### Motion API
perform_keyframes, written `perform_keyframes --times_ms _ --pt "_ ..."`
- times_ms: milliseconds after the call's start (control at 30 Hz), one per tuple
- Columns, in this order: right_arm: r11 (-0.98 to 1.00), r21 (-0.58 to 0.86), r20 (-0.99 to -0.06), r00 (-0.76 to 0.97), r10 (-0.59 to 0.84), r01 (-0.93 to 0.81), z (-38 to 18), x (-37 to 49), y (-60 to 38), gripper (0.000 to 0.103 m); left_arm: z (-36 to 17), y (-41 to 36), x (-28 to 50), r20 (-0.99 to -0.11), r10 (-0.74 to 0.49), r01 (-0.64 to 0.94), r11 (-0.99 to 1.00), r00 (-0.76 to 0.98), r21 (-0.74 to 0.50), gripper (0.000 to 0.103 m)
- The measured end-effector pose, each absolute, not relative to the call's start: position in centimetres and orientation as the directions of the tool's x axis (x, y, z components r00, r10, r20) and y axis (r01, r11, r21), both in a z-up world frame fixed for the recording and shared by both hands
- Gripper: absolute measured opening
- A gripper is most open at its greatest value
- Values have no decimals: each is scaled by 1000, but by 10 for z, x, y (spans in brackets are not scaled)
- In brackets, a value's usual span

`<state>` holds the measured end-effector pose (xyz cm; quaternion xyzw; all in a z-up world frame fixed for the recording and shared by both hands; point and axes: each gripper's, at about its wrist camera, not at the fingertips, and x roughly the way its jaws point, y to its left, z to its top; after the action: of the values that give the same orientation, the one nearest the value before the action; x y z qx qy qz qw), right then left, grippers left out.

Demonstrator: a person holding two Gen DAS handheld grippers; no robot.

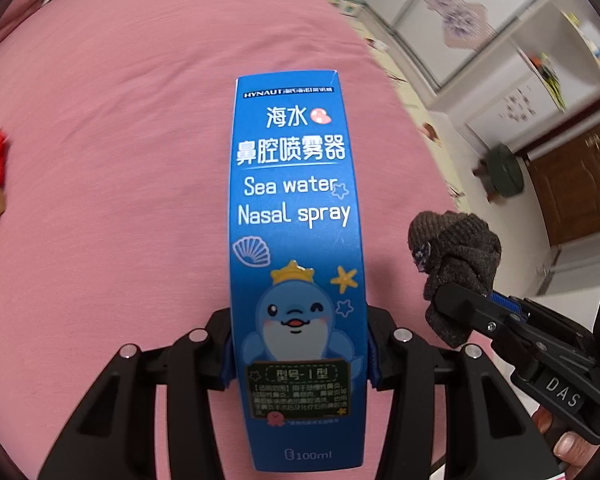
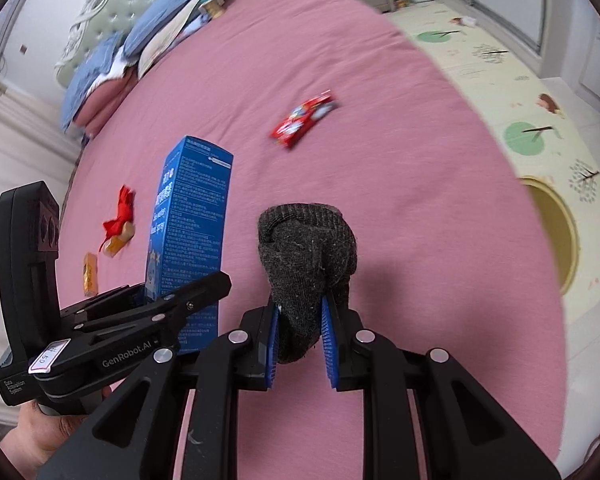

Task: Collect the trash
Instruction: 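Carry the box and sock to the yellow bin and open both tools over it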

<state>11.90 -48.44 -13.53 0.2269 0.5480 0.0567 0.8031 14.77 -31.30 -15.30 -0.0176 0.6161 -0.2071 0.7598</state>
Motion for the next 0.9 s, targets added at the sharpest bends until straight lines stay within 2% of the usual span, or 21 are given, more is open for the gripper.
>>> perform_keyframes --times_ms 500,900 --pt "846 425 -842 484 239 321 -121 66 -647 19 -140 -502 114 -917 -392 527 796 72 -298 47" --pt "787 415 -853 497 161 457 -139 50 -745 19 -162 -619 119 -924 -382 635 710 -15 -304 47"
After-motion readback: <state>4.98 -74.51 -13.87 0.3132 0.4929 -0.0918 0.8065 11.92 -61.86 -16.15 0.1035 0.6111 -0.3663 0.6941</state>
